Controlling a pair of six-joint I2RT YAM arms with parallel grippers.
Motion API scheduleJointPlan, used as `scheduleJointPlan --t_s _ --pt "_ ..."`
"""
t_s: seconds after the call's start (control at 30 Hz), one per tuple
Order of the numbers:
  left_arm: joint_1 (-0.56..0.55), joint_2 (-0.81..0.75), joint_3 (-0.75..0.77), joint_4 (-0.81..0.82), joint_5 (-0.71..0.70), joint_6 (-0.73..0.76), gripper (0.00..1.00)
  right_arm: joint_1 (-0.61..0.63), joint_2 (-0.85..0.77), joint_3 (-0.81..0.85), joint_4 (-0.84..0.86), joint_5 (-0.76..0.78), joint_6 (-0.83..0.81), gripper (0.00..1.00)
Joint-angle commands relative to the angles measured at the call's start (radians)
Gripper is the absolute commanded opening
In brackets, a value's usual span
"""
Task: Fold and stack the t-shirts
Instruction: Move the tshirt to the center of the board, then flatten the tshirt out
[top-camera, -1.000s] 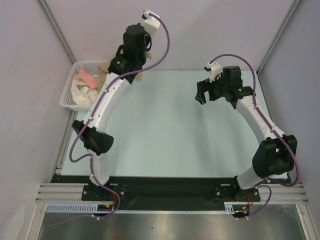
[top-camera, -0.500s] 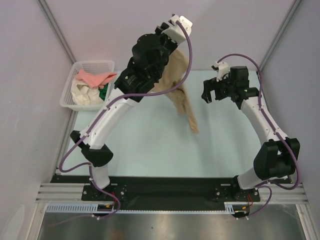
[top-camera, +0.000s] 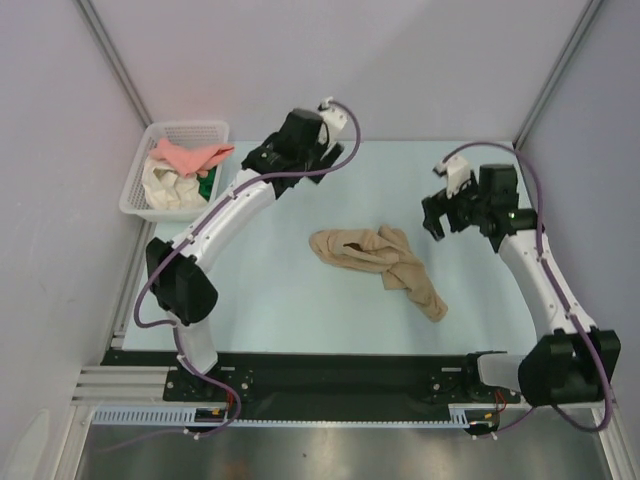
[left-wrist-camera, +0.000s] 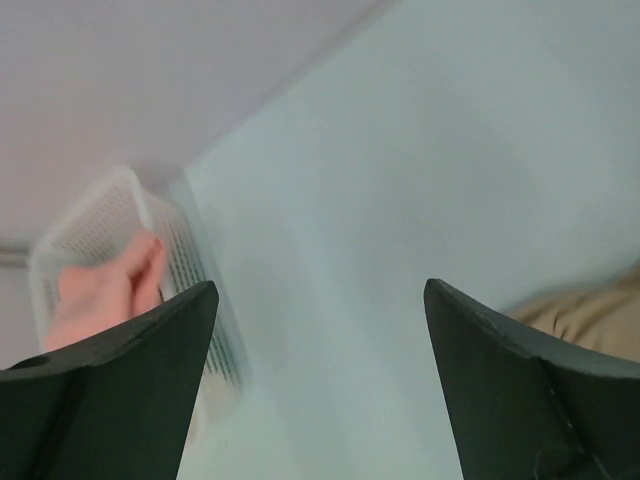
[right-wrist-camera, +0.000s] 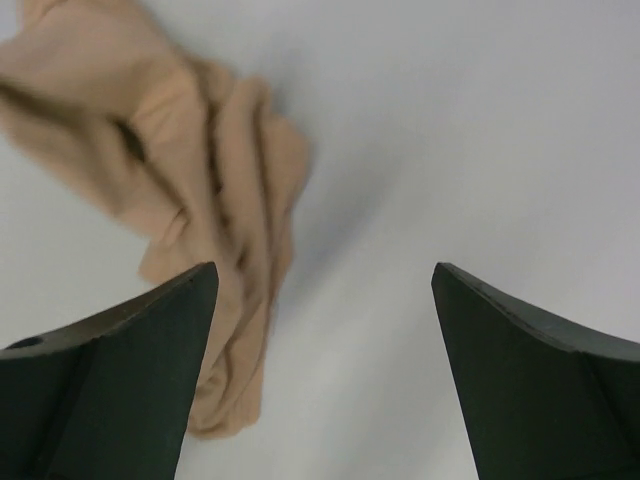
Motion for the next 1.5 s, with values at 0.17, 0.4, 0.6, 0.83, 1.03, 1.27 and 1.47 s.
scheduleJointPlan --t_s 0.17,0.4,0.6,0.83,1.03,1.27,1.47 --pt "0.044 -0.079 -0.254 -0.095 0.197 -0.078 0.88 0.223 -0.231 -0.239 -0.301 -0.097 -0.313 0.85" --pt "0.050 -0.035 -0.256 -0.100 0.202 -0.107 0.85 0.323 -0.257 -0.374 -0.330 -0.022 -0.355 0.74" --pt "0.054 -0.006 -0.226 -0.110 0.219 -0.121 0.86 0.332 -0.220 -0.445 -0.206 0.035 -0.377 0.77" --pt "0.054 0.014 -0.196 -0.176 0.373 -0.107 0.85 0.337 -0.062 -0.427 -0.030 0.123 -0.375 0.76" --pt "0.041 -0.029 -0.225 -0.236 0.523 -0.092 0.84 0.302 0.016 -0.359 -0.020 0.175 -0.343 0.01" --pt "-0.025 -0.036 -0.220 -0.300 0.700 -0.072 0.85 0.220 -0.034 -0.255 -0.060 0.155 -0.325 0.00" --pt "-0.073 0.074 -0.145 -0.336 0.757 -0.098 0.82 0.203 -0.037 -0.197 -0.068 0.130 -0.306 0.00"
